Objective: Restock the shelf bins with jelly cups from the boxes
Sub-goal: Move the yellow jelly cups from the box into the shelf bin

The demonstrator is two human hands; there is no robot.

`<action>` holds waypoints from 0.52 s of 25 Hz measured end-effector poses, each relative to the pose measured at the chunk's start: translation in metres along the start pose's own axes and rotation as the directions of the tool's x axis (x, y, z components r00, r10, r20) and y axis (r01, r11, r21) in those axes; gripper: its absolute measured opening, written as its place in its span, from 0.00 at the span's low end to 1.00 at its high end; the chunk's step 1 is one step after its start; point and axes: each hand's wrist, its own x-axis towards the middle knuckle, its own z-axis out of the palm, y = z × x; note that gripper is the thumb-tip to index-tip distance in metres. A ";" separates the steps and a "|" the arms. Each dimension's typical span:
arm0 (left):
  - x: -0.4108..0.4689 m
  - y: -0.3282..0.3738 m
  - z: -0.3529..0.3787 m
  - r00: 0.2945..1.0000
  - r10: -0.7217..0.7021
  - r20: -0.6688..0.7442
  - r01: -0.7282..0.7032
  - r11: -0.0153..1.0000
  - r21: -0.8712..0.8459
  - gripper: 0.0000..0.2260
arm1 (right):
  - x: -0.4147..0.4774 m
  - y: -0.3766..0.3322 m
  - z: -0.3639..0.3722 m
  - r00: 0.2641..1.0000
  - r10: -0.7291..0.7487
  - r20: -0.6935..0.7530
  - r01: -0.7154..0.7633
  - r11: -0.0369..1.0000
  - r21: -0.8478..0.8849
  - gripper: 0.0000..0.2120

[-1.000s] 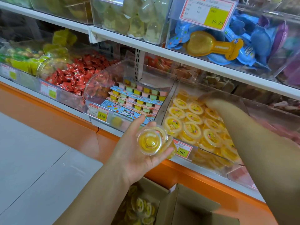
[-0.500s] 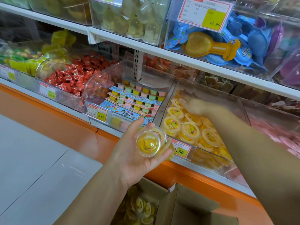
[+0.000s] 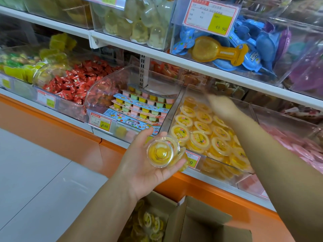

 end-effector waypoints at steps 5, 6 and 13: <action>0.002 -0.004 0.010 0.999 0.007 0.054 -0.009 1.000 0.029 0.10 | -0.060 -0.013 -0.010 0.922 -0.268 0.278 0.150 0.912 0.382 0.11; 0.003 -0.004 0.012 0.998 0.007 0.069 -0.009 1.000 0.025 0.11 | -0.069 -0.014 -0.009 0.874 -0.313 0.373 0.143 0.897 0.419 0.14; 0.036 -0.013 -0.004 0.991 0.053 0.124 -0.052 0.999 -0.012 0.19 | -0.088 -0.004 -0.012 0.803 -0.359 0.476 0.012 0.808 0.590 0.21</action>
